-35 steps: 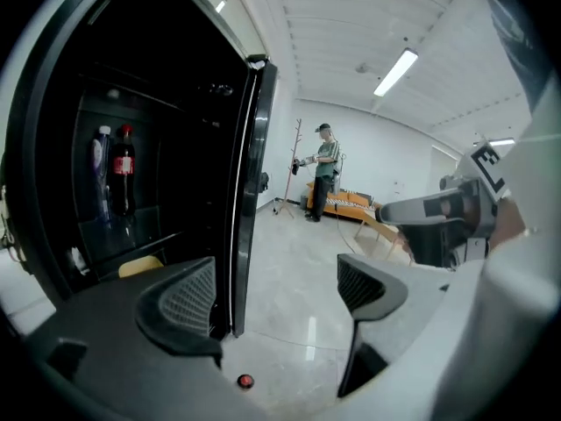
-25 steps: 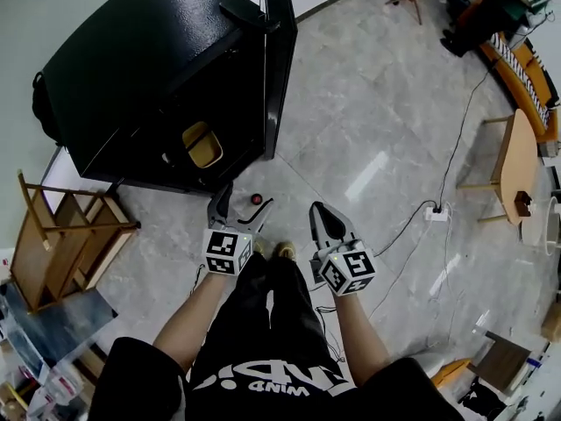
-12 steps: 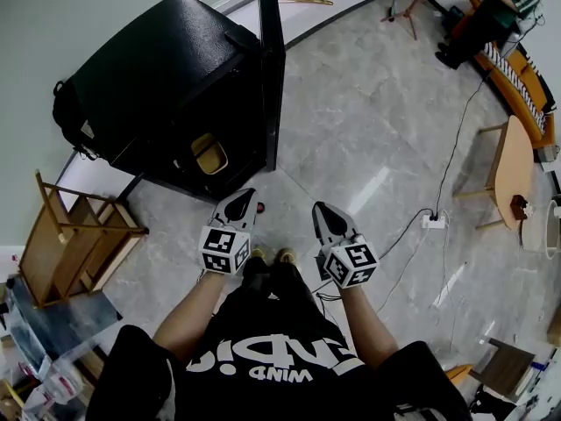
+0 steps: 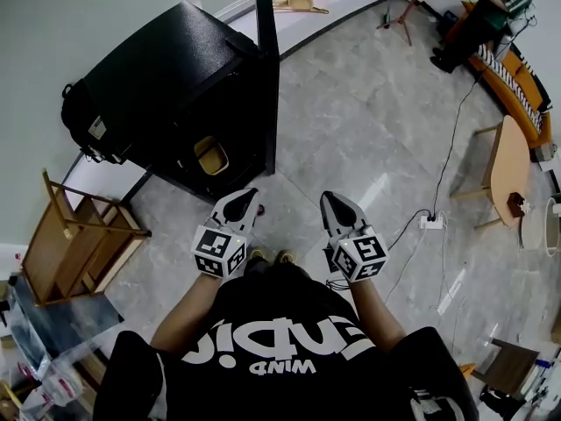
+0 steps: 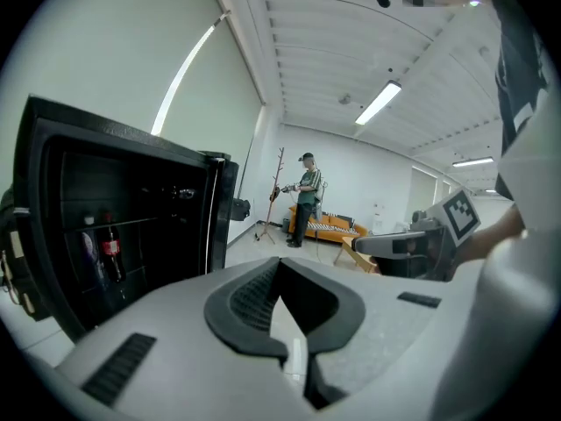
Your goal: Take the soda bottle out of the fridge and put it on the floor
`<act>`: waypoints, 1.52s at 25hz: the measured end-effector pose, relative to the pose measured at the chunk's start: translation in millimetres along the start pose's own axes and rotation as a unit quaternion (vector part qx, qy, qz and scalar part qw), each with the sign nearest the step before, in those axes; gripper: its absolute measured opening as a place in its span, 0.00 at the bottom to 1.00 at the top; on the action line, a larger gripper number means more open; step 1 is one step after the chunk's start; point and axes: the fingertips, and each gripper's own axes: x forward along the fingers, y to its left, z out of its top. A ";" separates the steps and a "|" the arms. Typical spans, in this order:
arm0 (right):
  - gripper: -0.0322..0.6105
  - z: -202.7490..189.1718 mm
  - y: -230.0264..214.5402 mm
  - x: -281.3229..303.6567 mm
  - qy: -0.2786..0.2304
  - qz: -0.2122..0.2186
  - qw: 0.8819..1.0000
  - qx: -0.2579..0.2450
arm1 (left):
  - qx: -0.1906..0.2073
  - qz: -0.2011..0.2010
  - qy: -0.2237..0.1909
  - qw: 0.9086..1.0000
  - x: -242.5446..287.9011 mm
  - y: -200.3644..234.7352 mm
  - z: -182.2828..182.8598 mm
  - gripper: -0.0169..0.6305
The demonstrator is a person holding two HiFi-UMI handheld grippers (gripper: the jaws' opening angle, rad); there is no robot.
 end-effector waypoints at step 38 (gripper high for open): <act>0.09 6.3 5.2 6.8 -0.024 -0.006 0.999 -0.044 | 0.005 0.093 -0.066 0.993 -39.7 27.9 8.2 0.04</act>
